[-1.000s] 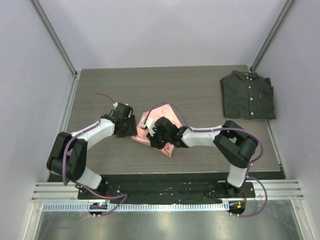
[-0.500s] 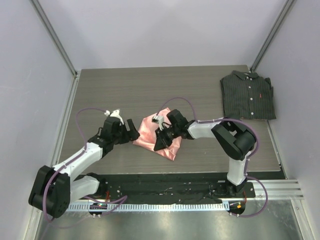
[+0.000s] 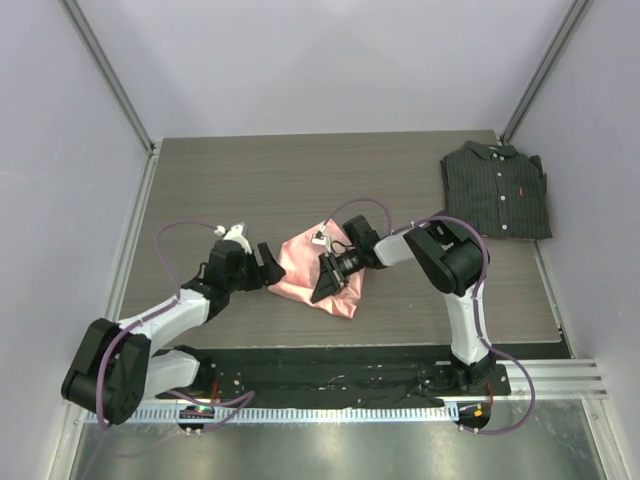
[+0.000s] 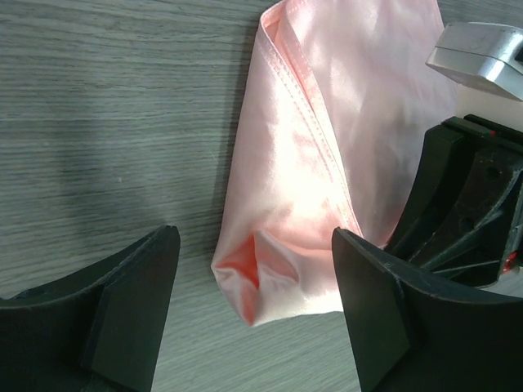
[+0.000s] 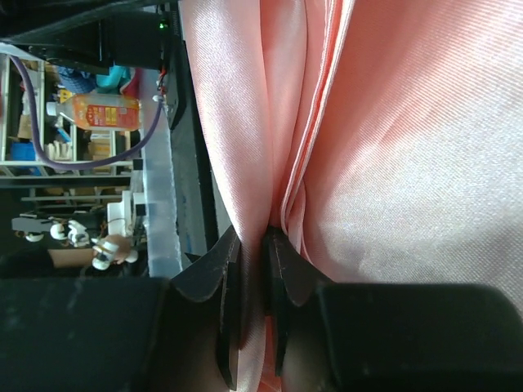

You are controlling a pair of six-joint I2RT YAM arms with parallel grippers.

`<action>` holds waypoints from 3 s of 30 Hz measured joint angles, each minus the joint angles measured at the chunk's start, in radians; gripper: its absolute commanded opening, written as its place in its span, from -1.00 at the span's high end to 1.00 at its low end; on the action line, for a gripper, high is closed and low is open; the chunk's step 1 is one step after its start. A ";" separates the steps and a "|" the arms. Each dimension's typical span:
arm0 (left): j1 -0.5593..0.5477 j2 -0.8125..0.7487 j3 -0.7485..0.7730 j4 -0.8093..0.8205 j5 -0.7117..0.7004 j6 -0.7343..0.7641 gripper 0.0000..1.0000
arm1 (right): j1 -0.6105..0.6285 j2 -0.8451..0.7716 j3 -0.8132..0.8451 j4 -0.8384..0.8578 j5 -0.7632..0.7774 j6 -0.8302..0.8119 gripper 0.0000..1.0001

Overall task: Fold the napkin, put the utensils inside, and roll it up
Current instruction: Roll the napkin with the utensil

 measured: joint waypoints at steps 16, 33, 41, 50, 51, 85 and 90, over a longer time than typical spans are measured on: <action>0.000 0.169 -0.010 0.181 0.019 -0.016 0.28 | -0.018 0.045 0.043 -0.032 -0.057 0.077 0.56; 0.000 0.246 0.081 0.075 0.044 0.024 1.00 | -0.016 -0.081 0.029 -0.168 0.106 0.019 -0.06; 0.002 0.288 0.150 -0.008 0.073 0.032 1.00 | 0.002 -0.342 -0.029 -0.257 0.402 -0.093 -0.17; 0.003 0.294 0.182 -0.076 0.078 0.032 1.00 | 0.364 -0.592 -0.128 -0.239 0.949 -0.259 -0.22; 0.003 0.294 0.183 -0.081 0.078 0.032 1.00 | 0.417 -0.596 -0.137 -0.230 1.009 -0.281 -0.22; 0.004 0.314 0.223 -0.135 0.089 0.053 1.00 | 0.539 -0.421 -0.124 -0.167 1.386 -0.529 -0.19; 0.004 0.315 0.224 -0.135 0.091 0.055 1.00 | 0.495 -0.394 -0.112 -0.167 1.329 -0.531 -0.15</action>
